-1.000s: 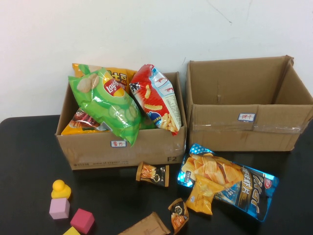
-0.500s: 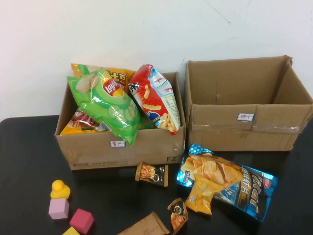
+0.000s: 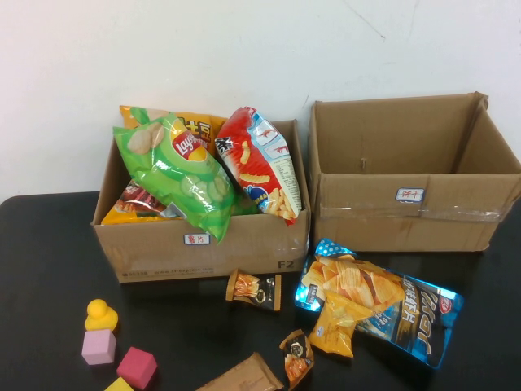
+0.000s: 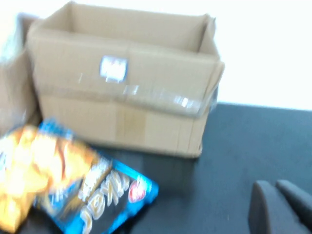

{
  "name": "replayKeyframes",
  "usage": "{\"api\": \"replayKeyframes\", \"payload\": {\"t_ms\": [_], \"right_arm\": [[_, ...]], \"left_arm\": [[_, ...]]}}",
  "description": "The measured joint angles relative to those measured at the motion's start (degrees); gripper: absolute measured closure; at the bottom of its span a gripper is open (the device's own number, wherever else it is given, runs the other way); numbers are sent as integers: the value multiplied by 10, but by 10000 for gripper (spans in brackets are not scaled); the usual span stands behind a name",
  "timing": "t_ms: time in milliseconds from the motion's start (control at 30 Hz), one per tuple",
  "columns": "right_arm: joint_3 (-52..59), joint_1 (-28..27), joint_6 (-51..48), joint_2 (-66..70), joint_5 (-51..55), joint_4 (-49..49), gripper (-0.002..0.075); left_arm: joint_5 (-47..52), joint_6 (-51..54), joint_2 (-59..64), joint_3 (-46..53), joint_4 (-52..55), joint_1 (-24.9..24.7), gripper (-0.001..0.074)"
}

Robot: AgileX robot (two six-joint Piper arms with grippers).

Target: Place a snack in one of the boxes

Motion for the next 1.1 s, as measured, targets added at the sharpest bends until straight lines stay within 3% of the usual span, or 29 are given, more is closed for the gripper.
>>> {"api": "replayKeyframes", "payload": {"t_ms": [467, 733, 1100], "right_arm": [[18, -16, 18, -45, -8, 18, 727], [18, -17, 17, -45, 74, 106, 727], [18, -17, 26, -45, 77, 52, 727]], "left_arm": [[0, 0, 0, 0, 0, 0, 736], [0, 0, 0, 0, 0, 0, 736], [0, 0, 0, 0, 0, 0, 736]]}}
